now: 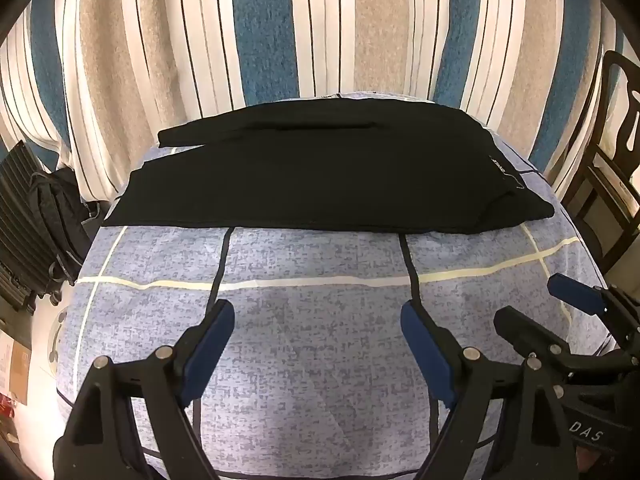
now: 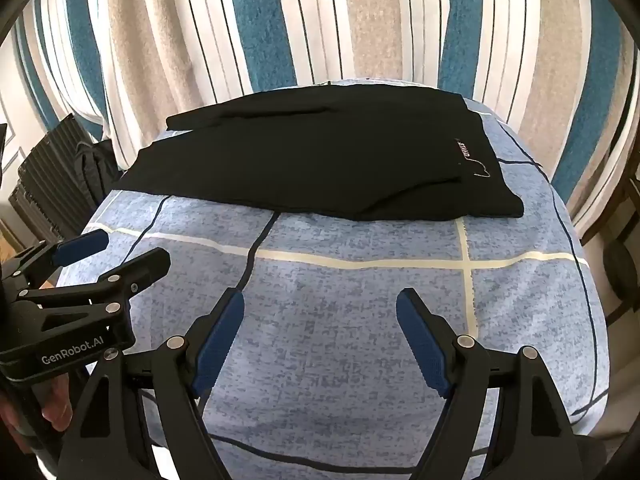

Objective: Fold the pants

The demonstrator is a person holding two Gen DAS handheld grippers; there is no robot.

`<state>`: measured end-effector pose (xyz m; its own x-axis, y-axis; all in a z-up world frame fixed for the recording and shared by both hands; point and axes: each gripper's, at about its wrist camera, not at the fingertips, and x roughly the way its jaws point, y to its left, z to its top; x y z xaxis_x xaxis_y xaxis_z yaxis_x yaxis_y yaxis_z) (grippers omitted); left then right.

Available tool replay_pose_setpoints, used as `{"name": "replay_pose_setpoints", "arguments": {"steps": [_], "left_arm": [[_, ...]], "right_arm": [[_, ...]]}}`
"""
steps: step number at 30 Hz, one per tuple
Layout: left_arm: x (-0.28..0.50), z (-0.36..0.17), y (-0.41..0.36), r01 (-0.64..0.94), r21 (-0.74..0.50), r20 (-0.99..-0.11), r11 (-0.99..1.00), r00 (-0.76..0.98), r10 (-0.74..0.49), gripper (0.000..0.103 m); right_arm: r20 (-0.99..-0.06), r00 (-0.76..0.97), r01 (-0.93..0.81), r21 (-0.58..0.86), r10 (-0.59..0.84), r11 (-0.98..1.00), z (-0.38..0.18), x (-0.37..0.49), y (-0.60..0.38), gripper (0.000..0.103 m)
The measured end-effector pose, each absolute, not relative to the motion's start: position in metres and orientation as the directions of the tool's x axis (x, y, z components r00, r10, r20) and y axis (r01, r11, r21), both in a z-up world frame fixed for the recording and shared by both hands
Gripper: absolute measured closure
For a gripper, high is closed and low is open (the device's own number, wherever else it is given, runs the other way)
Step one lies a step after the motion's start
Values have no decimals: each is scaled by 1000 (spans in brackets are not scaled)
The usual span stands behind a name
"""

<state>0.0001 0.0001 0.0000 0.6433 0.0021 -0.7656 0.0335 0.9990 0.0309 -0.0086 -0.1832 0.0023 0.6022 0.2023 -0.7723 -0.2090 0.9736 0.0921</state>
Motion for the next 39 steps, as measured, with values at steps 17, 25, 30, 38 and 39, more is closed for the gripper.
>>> {"name": "replay_pose_setpoints", "arguments": {"steps": [17,25,30,38,39], "left_arm": [[-4,-8,4,27,28,-765,999,644,4,16],[-5,-9,3,29,18,-765,999,644,-5,16],[-3,-8,3,28,17,-765,999,643,-5,16],[-3,-10,2,31,13,-766,999,642,-9,16],[-3,-10,2,31,16,-767,999,641,-7,16]], "right_arm": [[-777,595,-217,88,203,972,-1,-10,-177,25],[-778,595,-214,89,202,973,-1,-10,-178,25],[-778,595,-217,89,204,972,-1,-9,-178,24],[-780,593,-221,85,203,972,-2,-9,-176,24],[-781,591,-222,84,203,971,-2,-9,-176,24]]}}
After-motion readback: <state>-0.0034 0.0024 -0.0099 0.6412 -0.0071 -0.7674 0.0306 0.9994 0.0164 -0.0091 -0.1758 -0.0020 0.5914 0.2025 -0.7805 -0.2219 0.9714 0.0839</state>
